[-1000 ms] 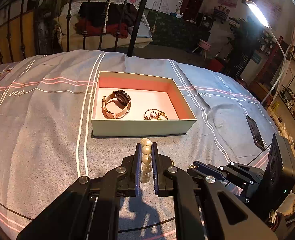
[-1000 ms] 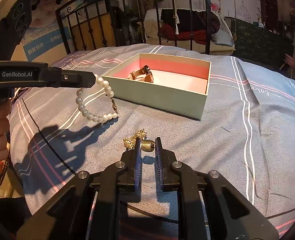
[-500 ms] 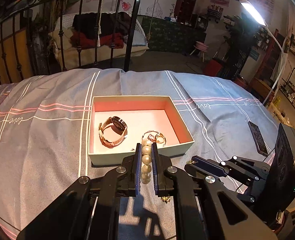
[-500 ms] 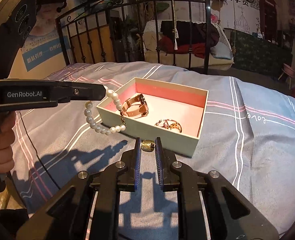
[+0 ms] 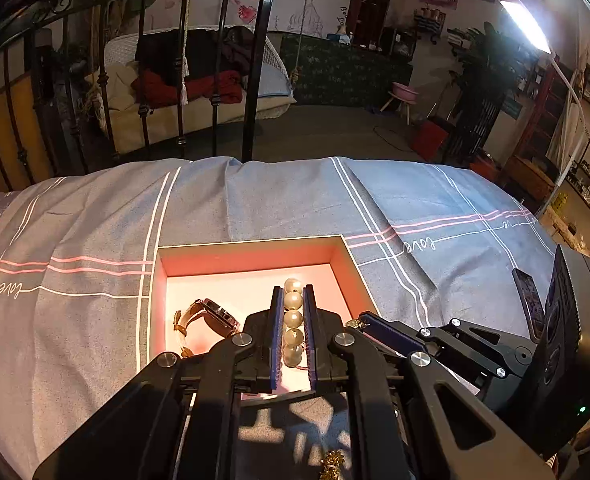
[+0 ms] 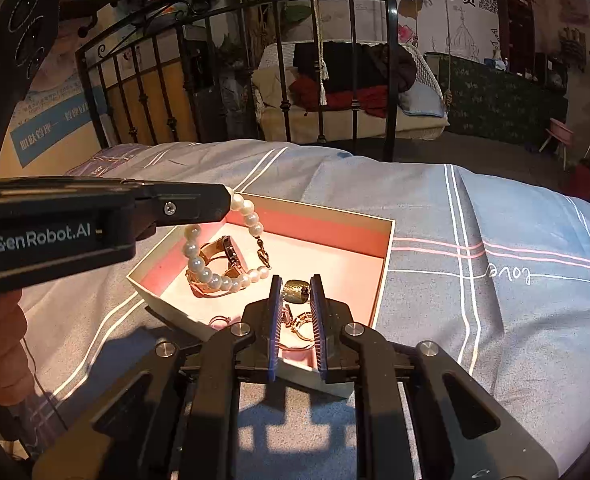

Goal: Organize jewelry
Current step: 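Carry pearl bracelet and gold charm into the box and open both grippers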

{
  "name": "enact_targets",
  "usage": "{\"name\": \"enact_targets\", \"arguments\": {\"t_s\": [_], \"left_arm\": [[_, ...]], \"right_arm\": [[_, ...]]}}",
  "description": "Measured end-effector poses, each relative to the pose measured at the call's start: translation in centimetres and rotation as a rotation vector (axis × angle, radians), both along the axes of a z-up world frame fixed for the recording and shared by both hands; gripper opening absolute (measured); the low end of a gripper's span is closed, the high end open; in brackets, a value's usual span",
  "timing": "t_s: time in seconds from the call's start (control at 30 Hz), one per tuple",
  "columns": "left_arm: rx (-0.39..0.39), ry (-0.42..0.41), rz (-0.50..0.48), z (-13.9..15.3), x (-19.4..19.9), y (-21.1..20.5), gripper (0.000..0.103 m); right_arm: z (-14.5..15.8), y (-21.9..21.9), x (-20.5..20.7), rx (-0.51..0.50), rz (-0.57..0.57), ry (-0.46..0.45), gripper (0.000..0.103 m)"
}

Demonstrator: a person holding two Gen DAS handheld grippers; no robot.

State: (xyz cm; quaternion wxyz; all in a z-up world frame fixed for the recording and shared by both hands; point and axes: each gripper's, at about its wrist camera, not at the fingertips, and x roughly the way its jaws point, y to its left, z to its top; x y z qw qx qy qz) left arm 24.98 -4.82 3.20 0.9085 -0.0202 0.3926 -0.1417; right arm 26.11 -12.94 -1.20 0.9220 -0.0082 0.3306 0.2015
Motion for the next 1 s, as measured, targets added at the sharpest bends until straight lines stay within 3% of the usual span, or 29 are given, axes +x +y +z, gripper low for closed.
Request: {"name": "enact_targets", "arguments": {"t_s": [0.57, 0.9, 1.0], "left_arm": [[0.065, 0.061, 0.017, -3.8, 3.5, 0.1, 0.009], [0.115, 0.042, 0.039, -4.2, 3.3, 0.3, 0.010], [0.106, 0.027, 0.041, -3.6, 2.8, 0.6, 0.014]], "right_arm": [[-3.2, 1.1, 3.9, -0.019, 0.030, 0.088, 0.015], [-3.8, 2.2, 4.1, -0.062, 0.055, 0.106, 0.015], [-3.6, 2.4, 3.8, -0.083, 0.047, 0.106, 0.020]]}}
